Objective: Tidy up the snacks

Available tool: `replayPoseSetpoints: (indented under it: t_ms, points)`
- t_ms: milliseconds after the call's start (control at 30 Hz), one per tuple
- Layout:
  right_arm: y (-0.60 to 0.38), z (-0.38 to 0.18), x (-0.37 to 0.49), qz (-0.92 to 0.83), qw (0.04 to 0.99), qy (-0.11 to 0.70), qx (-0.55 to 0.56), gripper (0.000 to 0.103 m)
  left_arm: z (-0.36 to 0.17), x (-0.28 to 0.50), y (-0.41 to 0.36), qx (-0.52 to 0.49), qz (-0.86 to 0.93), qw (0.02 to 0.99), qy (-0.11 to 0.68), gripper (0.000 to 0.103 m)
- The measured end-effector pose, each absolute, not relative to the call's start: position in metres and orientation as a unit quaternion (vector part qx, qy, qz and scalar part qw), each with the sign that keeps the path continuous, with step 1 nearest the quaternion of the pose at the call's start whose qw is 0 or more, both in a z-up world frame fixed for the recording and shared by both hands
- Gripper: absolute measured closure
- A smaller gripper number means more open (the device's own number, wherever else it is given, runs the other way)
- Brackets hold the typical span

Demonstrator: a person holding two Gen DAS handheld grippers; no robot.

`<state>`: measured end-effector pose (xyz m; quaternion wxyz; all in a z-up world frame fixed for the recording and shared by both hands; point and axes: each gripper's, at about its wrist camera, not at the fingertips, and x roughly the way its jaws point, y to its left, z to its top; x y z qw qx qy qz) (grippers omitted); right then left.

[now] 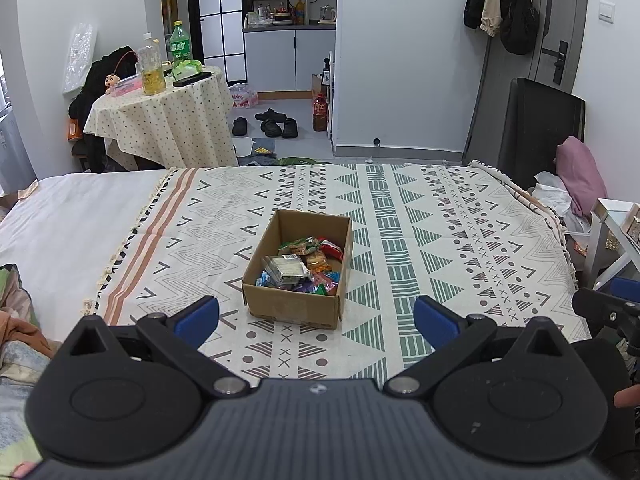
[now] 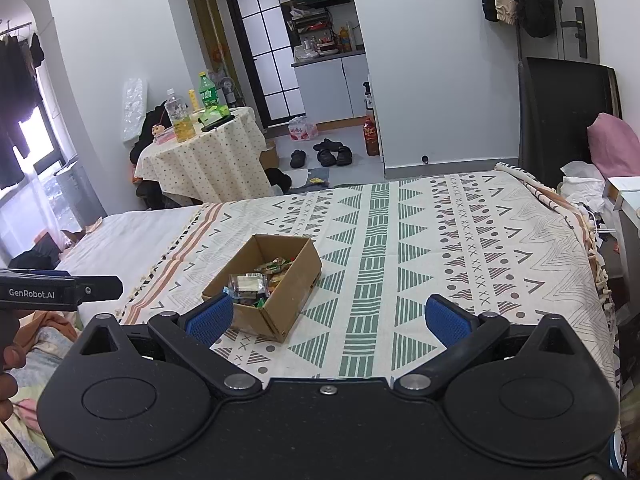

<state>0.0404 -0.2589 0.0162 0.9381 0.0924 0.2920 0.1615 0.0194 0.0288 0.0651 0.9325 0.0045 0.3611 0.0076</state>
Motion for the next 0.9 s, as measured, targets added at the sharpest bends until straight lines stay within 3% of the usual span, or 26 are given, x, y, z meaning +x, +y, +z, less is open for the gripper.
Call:
replayPoseSetpoints:
  t_ms: [900]
  points:
    - [-0.261,0.0149,0.0422,0.157,0.938,0.295,0.09,0.0,0.0623,0.0167,0.0284,-0.009,-0.002,0.935,0.354,0.0]
